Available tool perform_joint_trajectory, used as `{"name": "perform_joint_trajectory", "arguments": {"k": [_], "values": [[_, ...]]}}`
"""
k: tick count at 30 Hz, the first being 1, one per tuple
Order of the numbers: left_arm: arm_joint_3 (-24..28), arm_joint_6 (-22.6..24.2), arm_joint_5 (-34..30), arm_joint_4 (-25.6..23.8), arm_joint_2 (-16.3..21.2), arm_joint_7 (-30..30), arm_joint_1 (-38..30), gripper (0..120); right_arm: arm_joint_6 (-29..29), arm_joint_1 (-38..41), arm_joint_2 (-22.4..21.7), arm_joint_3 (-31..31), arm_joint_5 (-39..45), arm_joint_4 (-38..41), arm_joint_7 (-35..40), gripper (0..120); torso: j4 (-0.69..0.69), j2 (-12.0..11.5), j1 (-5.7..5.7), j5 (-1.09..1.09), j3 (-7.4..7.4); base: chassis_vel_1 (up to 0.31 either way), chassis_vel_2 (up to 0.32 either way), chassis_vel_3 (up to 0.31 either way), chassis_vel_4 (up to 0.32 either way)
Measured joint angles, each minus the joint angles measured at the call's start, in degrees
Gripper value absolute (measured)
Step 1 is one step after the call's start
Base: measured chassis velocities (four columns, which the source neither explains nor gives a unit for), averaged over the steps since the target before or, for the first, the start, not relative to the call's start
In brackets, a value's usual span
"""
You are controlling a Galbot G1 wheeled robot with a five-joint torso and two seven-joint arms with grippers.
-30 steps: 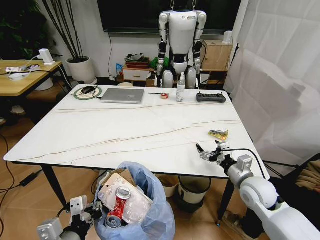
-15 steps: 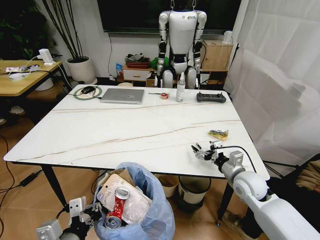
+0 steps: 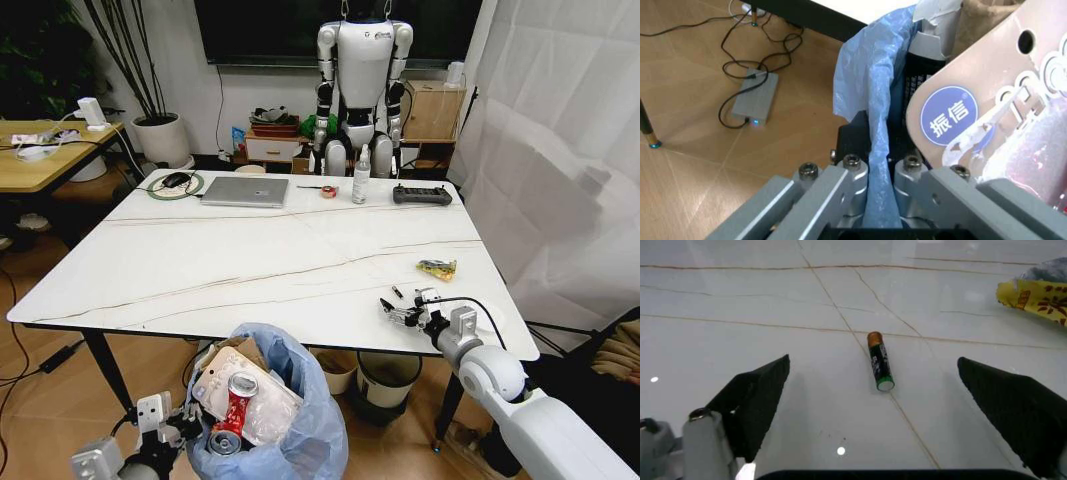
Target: Pick up the trash bin and place the trash from the table into it.
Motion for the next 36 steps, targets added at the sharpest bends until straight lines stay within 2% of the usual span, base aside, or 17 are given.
{"name": "perform_joint_trajectory", "arguments": {"k": [5,7,8,12,14,17,20,22,23,25,36], "values": [[-0.1,0.0,-0.4,0.1,0.4,0.0,-0.3,0,-0.2,0.5,0.0,-0.2,0.2,-0.5,0.0,73,0.0,0.0,0.0,0.0,0.0,0.0,0.0,0.0,0.0],[-0.1,0.0,-0.5,0.1,0.4,0.0,-0.3,0,-0.2,0.5,-0.1,-0.2,0.2,-0.5,0.0,71,0.0,0.0,0.0,0.0,0.0,0.0,0.0,0.0,0.0],[-0.1,0.0,-0.6,0.1,0.5,0.0,-0.4,0,-0.2,0.4,-0.1,-0.2,0.2,-0.5,0.0,64,0.0,0.0,0.0,0.0,0.0,0.0,0.0,0.0,0.0],[-0.1,0.0,-0.7,0.2,0.8,0.0,-0.6,0,-0.2,0.0,-0.2,-0.2,0.2,-0.3,0.0,49,0.0,0.0,0.0,-0.01,0.0,0.0,0.0,0.0,0.0],[-0.1,0.0,-0.8,0.2,0.8,0.0,-0.6,0,-0.2,-0.2,-0.2,-0.1,0.2,-0.2,0.0,47,0.0,0.0,0.0,0.0,0.0,0.0,0.0,0.0,0.0],[-0.1,0.0,-1.0,0.2,1.1,-0.1,-0.6,0,-0.2,-0.6,-0.5,0.2,0.2,0.1,0.0,30,0.0,0.0,0.0,0.0,0.0,0.0,0.0,0.0,0.0],[-0.1,0.0,-1.0,0.2,1.1,-0.1,-0.6,0,-0.3,-0.9,-0.7,0.4,0.2,0.3,0.0,20,0.0,0.0,0.0,0.0,0.0,0.0,0.0,0.0,0.0],[-0.1,0.0,-1.0,0.2,1.1,-0.1,-0.6,0,-0.3,-0.9,-0.8,0.4,0.2,0.3,0.0,20,0.0,0.0,0.0,0.0,0.0,0.0,0.0,0.0,0.0],[-0.1,0.0,-1.1,0.2,1.2,-0.1,-0.6,0,-0.4,-1.2,-0.9,0.5,0.2,0.6,0.0,10,0.0,0.0,0.0,0.0,0.0,0.0,0.0,0.0,0.0],[-0.1,0.0,-1.1,0.2,1.3,-0.1,-0.6,0,-0.4,-1.5,-0.9,0.6,0.1,0.8,0.0,2,0.0,0.0,0.0,0.0,0.0,0.0,0.0,0.0,0.0],[0.1,0.0,-1.1,0.2,1.4,-0.2,-0.8,0,-0.3,-2.4,-1.0,1.1,0.0,2.5,-0.2,0,0.0,0.0,0.0,0.02,0.02,0.0,0.0,0.0,0.0]]}}
